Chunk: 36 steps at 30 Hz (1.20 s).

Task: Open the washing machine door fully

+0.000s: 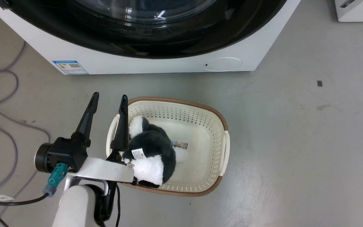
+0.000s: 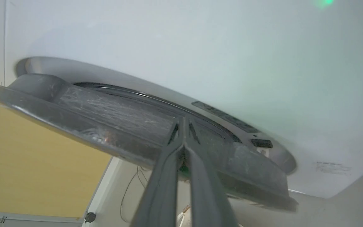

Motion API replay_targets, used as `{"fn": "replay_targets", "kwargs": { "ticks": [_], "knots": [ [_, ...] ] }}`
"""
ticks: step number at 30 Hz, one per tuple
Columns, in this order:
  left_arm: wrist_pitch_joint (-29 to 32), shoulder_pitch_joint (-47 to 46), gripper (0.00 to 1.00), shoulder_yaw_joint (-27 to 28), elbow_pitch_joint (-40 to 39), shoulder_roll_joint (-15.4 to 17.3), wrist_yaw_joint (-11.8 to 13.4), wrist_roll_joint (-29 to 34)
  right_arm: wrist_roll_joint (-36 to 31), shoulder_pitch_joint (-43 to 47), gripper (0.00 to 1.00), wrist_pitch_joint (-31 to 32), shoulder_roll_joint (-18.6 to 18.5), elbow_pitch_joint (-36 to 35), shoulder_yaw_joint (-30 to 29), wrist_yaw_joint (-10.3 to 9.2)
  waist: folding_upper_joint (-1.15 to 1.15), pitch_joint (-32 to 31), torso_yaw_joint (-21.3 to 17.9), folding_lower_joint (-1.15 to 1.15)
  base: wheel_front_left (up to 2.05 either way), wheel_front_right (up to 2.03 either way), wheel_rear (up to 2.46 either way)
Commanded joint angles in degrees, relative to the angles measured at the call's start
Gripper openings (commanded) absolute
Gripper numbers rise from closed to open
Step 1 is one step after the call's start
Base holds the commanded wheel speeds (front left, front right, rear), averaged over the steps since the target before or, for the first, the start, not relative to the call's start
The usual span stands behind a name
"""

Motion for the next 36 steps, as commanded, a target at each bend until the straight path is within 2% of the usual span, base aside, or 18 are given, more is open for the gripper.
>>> {"fn": "replay_targets", "kwargs": {
  "ticks": [1,7,13,19,27,36],
  "knots": [
    [-0.6,-1.1,1.0,0.1,0.3,0.1,-0.4,-0.5,1.9,-1.3,0.0,2.1,0.7,1.1,1.4,0.09,0.0,-0.1,0.1,-0.01,0.0,0.0,0.0],
    [-1.3,-0.9,1.0,0.5,1.0,0.1,-0.8,-0.5,7.1,-2.0,0.0,8.6,-0.9,0.8,3.0,0.09,0.0,-0.7,-0.3,-0.01,0.0,0.0,0.0],
    [-1.8,-0.8,1.0,0.8,1.7,0.1,-0.8,-0.7,11.2,-2.1,0.0,11.6,-1.8,0.3,3.0,0.09,0.0,-1.3,-0.8,-0.01,0.0,0.0,0.0],
    [-1.8,-0.3,1.0,0.6,2.0,0.1,-0.5,-0.6,14.6,0.2,0.0,13.0,-1.7,-1.6,0.1,0.09,0.0,-2.4,-1.0,-0.01,0.0,0.0,0.0],
    [-1.8,0.0,1.0,-0.1,2.3,0.1,-0.4,-0.7,14.6,-0.1,0.0,7.0,-2.2,1.5,-2.5,0.09,0.0,-2.2,-0.9,-0.01,0.0,0.0,0.0],
    [-1.8,-0.8,1.0,-0.3,2.1,0.1,-0.5,-0.4,14.0,-1.2,0.0,5.6,-0.9,5.0,-2.7,0.09,0.0,-0.2,0.3,-0.01,0.0,0.0,0.0]
  ]
}}
